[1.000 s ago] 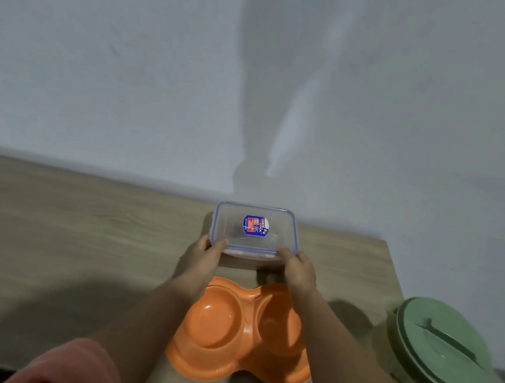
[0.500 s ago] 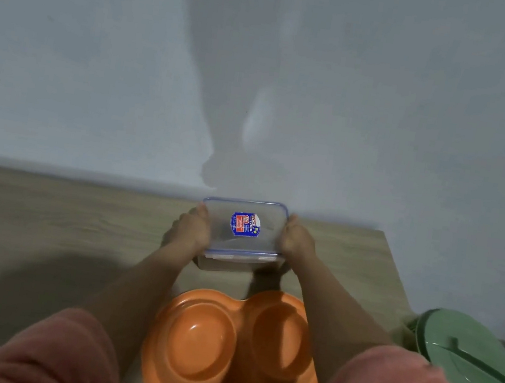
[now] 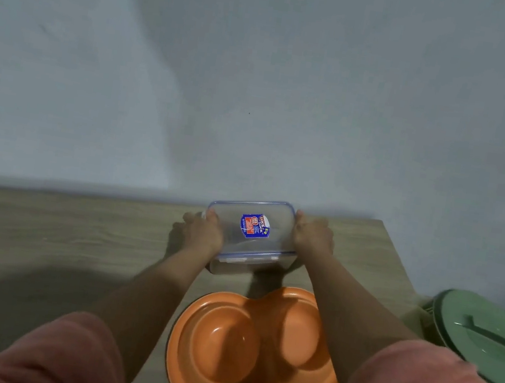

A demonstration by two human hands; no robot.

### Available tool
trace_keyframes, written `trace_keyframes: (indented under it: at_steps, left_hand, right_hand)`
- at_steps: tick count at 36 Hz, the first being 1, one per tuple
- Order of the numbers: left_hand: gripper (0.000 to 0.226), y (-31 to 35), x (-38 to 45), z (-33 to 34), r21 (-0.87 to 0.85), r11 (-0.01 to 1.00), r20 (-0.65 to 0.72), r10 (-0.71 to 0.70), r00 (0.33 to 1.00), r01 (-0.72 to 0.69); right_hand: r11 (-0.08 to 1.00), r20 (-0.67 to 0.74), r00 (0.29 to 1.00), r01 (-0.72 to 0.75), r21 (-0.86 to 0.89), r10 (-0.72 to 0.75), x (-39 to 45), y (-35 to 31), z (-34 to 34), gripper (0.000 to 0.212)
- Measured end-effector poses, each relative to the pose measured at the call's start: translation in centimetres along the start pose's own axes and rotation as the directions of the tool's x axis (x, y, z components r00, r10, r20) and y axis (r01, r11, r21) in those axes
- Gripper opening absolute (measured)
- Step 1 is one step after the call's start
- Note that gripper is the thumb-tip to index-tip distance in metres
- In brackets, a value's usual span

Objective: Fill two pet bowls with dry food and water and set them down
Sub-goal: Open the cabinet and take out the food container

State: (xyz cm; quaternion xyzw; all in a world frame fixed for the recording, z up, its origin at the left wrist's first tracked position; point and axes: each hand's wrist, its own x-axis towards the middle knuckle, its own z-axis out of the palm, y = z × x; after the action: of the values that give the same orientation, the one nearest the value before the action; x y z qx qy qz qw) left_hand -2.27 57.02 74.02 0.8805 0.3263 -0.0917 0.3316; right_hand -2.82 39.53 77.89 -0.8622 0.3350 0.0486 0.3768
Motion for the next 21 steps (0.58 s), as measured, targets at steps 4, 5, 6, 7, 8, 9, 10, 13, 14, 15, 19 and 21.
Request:
trace_keyframes:
  at_steps: [4,5,6,7,8,9,10,13,14,15,19,21]
  left_hand:
    - [0.051,0.4,-0.5,-2.6,0.114,0.951,-0.094,0.297,0.95,-0.286]
    - [0.047,0.9,-0.2,-3.3,0.126,0.926,-0.081,0.368,0.926,-0.357]
    - [0.044,1.4,0.4,-3.6,0.139,0.901,-0.042,0.421,0.906,-0.412]
    - [0.043,2.0,1.1,-3.9,0.157,0.878,0.012,0.455,0.89,-0.451]
    - [0.044,2.7,1.8,-3.9,0.175,0.855,0.074,0.483,0.872,-0.488]
    - [0.047,3.4,2.3,-3.8,0.193,0.83,0.145,0.503,0.852,-0.523]
    - [0.049,4.1,2.5,-3.7,0.208,0.802,0.208,0.523,0.826,-0.56]
    - [0.058,5.8,2.3,-3.1,0.261,0.699,0.337,0.58,0.742,-0.666]
    - [0.059,6.2,2.2,-2.8,0.281,0.67,0.374,0.583,0.722,-0.687]
    - [0.058,6.5,2.1,-2.6,0.308,0.639,0.409,0.58,0.705,-0.705]
    - [0.05,6.8,2.4,-1.7,0.368,0.557,0.468,0.581,0.666,-0.744]
    - [0.061,6.9,2.7,-1.5,0.414,0.471,0.507,0.592,0.627,-0.779]
  right_hand:
    - [0.968,-0.14,0.976,-0.134,0.213,0.166,-2.1,0.3,-0.1,0.062]
    - [0.934,-0.116,0.963,-0.2,0.297,0.243,-3.0,0.5,0.1,0.061]
    - [0.886,-0.071,0.947,-0.265,0.38,0.313,-3.8,0.8,0.5,0.061]
    - [0.833,-0.013,0.935,-0.309,0.458,0.354,-4.7,0.9,1.1,0.061]
    - [0.779,0.052,0.928,-0.339,0.528,0.369,-5.6,1.2,1.7,0.063]
    - [0.726,0.12,0.924,-0.36,0.586,0.362,-6.3,1.5,2.3,0.066]
    - [0.678,0.18,0.92,-0.379,0.63,0.347,-6.7,1.7,3.0,0.066]
    - [0.578,0.258,0.921,-0.385,0.72,0.292,-7.4,2.0,4.0,0.047]
    - [0.556,0.271,0.921,-0.386,0.736,0.281,-7.5,2.0,4.1,0.042]
    - [0.53,0.289,0.919,-0.391,0.752,0.268,-7.6,2.0,4.0,0.039]
    - [0.437,0.344,0.909,-0.415,0.798,0.234,-8.1,1.8,3.7,0.042]
    - [0.422,0.353,0.907,-0.419,0.804,0.229,-8.1,2.0,3.7,0.042]
